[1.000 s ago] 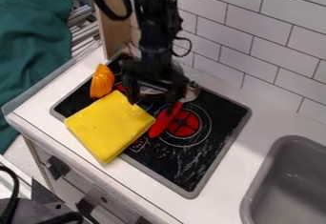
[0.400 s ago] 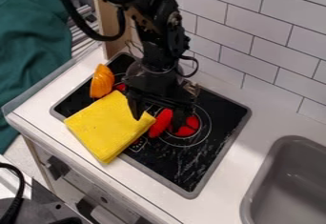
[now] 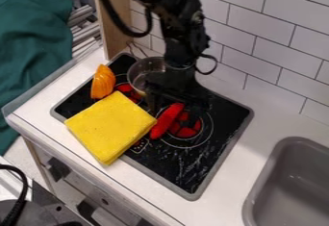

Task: Moved the red object to the right side of right side burner

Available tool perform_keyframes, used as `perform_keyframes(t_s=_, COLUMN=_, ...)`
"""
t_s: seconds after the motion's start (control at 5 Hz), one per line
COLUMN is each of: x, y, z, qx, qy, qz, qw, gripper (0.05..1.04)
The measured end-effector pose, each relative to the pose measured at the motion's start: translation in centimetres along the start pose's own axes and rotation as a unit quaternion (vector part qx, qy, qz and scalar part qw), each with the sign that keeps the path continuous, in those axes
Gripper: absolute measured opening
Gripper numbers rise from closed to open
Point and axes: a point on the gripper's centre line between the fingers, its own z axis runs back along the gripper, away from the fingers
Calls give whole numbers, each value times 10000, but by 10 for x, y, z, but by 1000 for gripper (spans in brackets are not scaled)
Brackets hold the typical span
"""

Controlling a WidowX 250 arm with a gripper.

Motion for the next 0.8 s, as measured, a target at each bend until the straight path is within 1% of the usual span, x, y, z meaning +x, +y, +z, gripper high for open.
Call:
perform_keyframes(t_s=0.2, x=9, y=-4, z=-13, qx=4, qy=139, qz=-102, qw=9999, gripper=1009)
perform_keyframes(t_s=0.4, x=14, y=0, z=-19, qx=11, qy=221, qz=-62, qw=9997, gripper=1009)
perform_keyframes(t_s=0.8, x=19, y=14, z=-25, qx=-47, qy=292, qz=111, qw=9995, gripper=1003)
